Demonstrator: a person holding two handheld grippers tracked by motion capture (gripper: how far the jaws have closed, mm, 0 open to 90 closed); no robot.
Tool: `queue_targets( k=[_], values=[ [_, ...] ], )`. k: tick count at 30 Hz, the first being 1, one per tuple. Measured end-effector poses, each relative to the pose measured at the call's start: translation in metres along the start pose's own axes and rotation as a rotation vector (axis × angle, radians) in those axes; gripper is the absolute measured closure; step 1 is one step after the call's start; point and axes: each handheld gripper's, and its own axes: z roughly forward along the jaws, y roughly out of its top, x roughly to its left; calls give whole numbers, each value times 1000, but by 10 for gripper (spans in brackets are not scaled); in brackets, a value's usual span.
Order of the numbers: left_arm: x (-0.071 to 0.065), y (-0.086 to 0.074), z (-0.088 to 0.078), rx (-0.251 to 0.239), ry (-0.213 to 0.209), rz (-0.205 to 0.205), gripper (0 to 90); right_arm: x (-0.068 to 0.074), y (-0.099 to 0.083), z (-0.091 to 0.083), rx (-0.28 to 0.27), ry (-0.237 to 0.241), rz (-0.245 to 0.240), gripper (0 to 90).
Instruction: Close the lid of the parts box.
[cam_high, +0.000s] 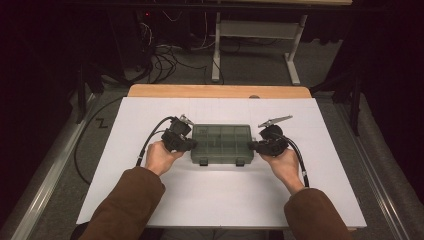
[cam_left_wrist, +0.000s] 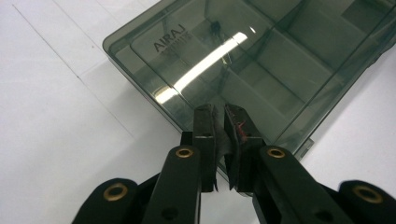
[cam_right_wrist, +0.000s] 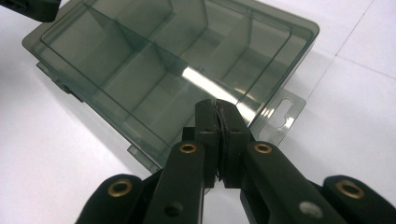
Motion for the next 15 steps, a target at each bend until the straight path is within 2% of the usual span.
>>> queue_targets(
  k=[6, 15],
  values=[
    [-1, -1, 0, -2, -5, 7, 802, 0, -2, 1, -13, 5, 3, 883],
    [-1, 0, -9, -46, 18, -3, 621, -1, -1, -6, -44, 6, 3, 849]
  ],
)
